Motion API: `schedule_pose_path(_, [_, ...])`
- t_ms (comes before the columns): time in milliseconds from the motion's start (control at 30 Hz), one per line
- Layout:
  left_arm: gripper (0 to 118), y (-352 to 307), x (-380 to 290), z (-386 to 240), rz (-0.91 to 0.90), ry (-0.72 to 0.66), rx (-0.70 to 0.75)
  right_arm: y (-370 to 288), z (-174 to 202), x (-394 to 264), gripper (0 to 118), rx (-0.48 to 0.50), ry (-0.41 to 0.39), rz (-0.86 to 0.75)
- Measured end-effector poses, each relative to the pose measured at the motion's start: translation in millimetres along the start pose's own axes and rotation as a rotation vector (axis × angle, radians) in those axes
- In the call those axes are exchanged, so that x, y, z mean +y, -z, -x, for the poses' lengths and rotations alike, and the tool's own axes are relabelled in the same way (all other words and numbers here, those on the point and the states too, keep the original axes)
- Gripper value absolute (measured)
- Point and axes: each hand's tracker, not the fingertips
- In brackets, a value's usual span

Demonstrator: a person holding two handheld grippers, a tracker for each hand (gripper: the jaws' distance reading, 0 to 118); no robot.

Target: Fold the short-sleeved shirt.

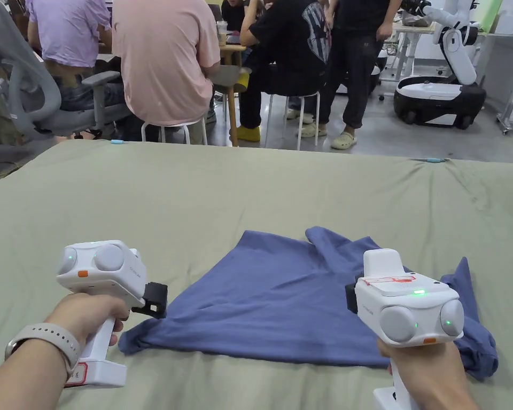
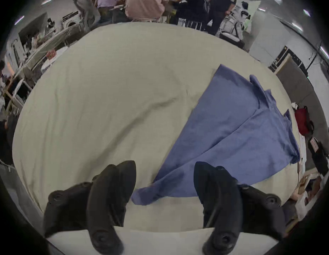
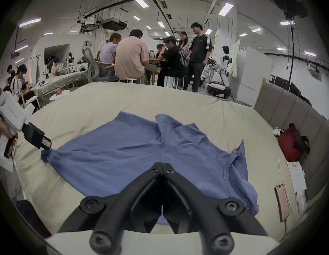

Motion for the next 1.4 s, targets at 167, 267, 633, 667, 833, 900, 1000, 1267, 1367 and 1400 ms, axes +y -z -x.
schedule_pose_path(167, [54,23,-11,2,0.182,-0.001,-0.019,1,-6,-5,0,-0.014,0.004,0.016])
schedule_pose_path(267, [19,14,-22,-1,0.195,0.012,-0.025,2,-10,-6,0,-0.022,0.003,0.025])
schedule_pose_path(633, [3,-42,-31,-20,-0.154,0.116,-0.013,49,-61,16,0,-0.08,0.023,0.107])
schedule_pose_path(667, [3,-43,-34,-20,-0.167,0.108,-0.022,60,-74,19,0,-0.095,0.03,0.142])
schedule_pose_path(833, [3,-33,-40,-11,-0.221,0.081,-0.031,124,-136,36,0,-0.098,-0.012,0.25])
schedule_pose_path(900, [3,-26,-38,-11,-0.225,0.089,-0.015,145,-148,49,3,-0.096,-0.011,0.238])
schedule_pose_path(1000, [3,-18,-33,-12,-0.227,0.092,-0.001,188,-170,63,86,-0.061,0.02,0.265])
schedule_pose_path(1267, [3,8,-21,-5,-0.191,0.091,0.016,240,-172,26,59,-0.006,0.008,0.423])
schedule_pose_path(1367, [3,11,-17,-6,-0.186,0.101,0.023,221,-169,27,1,-0.088,0.098,0.323])
schedule_pose_path(1400, [3,9,-18,-8,-0.188,0.105,0.026,207,-167,31,1,-0.096,0.084,0.304])
